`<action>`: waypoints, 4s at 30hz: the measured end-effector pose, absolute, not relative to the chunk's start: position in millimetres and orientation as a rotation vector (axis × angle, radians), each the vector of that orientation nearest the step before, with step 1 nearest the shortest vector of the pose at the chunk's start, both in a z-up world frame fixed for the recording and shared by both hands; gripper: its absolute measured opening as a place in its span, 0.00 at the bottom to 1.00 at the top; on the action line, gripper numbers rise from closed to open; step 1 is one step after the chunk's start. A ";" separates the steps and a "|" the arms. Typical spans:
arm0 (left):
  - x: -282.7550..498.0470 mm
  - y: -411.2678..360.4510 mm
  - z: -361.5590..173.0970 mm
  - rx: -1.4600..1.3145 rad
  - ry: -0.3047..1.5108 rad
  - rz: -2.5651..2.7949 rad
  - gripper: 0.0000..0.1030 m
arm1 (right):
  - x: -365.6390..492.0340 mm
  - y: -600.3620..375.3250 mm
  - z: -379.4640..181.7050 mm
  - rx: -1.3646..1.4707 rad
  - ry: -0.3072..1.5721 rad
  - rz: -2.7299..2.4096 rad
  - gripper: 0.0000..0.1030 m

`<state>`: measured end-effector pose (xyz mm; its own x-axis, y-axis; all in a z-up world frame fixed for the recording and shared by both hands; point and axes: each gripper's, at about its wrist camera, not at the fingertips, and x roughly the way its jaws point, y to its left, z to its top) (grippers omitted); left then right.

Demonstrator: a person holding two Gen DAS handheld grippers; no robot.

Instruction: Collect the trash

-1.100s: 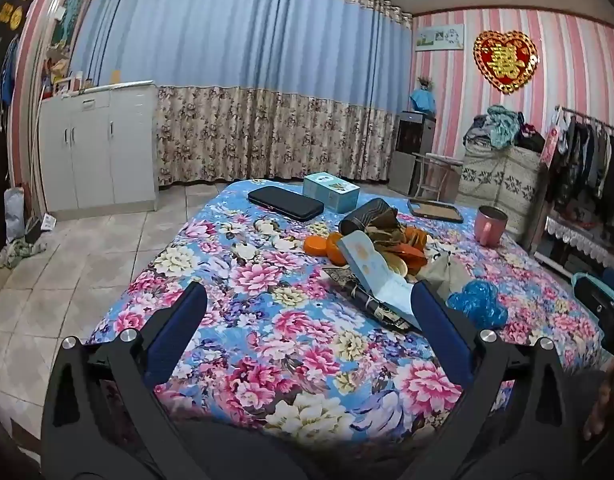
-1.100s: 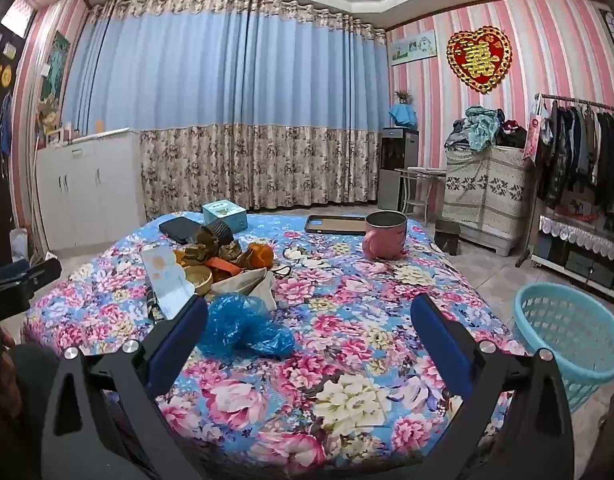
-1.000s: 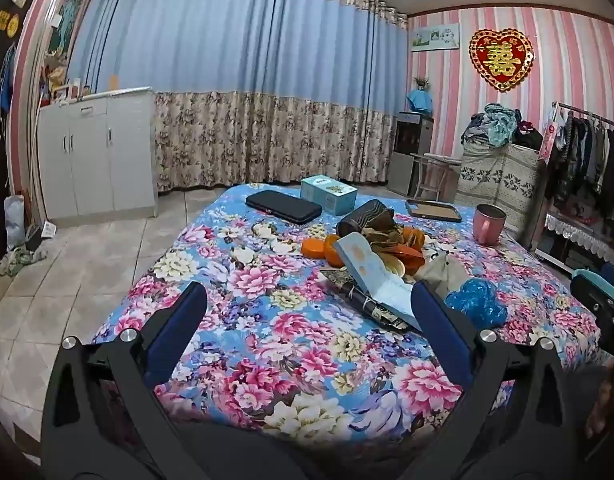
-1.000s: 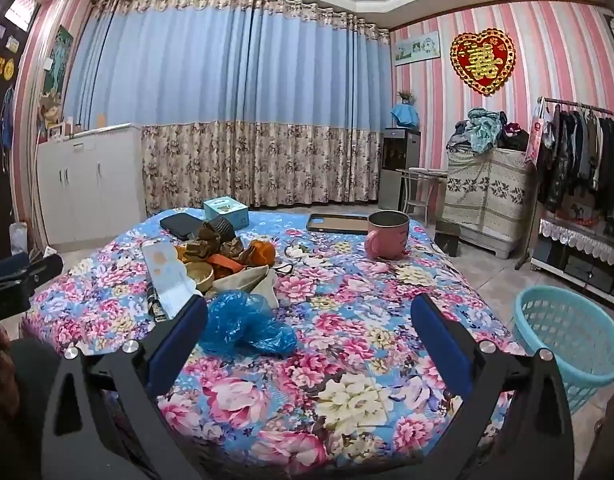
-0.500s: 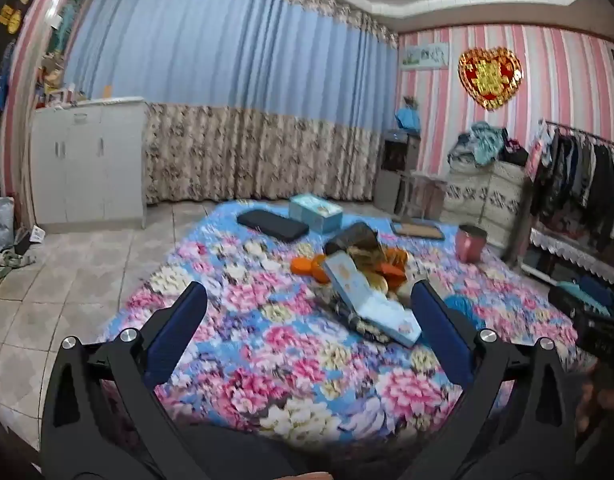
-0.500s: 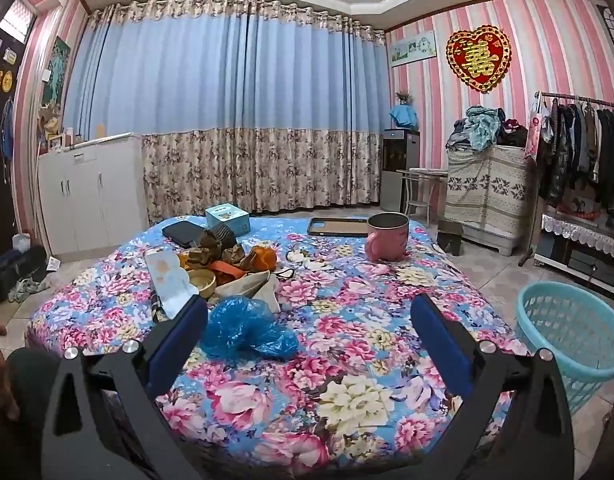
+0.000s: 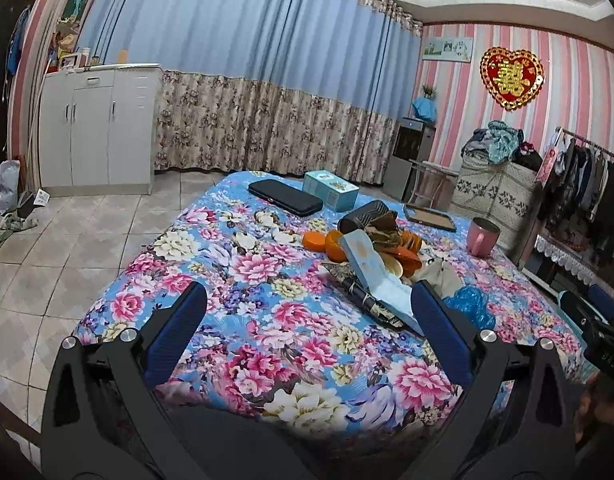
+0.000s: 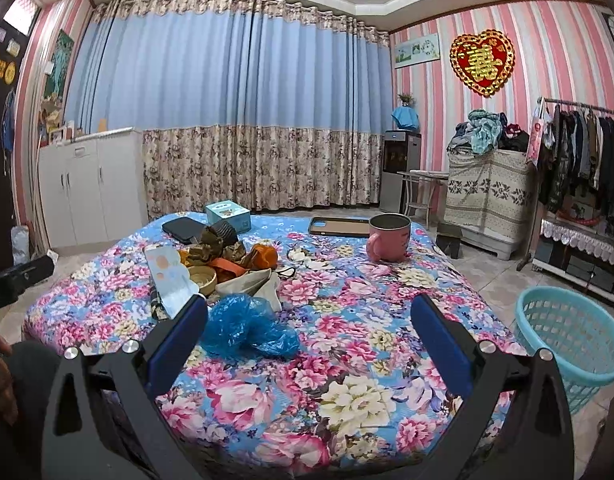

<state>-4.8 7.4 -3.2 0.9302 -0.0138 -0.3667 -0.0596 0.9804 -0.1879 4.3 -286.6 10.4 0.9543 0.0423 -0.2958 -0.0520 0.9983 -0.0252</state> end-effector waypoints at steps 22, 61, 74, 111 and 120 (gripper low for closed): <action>-3.6 -6.6 -4.0 -0.141 0.383 0.005 0.96 | 4.6 -284.1 8.7 -0.034 0.309 0.053 0.96; -2.7 -10.9 -4.3 -0.121 0.383 0.012 0.96 | 5.1 -283.3 10.1 -0.037 0.310 0.053 0.96; -1.3 -11.6 -4.7 -0.105 0.390 0.011 0.96 | 6.0 -288.0 5.7 -0.009 0.305 0.074 0.96; 26.4 -34.0 -6.8 -0.049 0.384 0.011 0.96 | 56.7 -260.8 -3.3 0.010 0.395 0.162 0.96; 66.4 -34.5 -15.8 -0.079 0.417 0.035 0.96 | 83.2 -261.4 -17.1 -0.009 0.444 0.111 0.96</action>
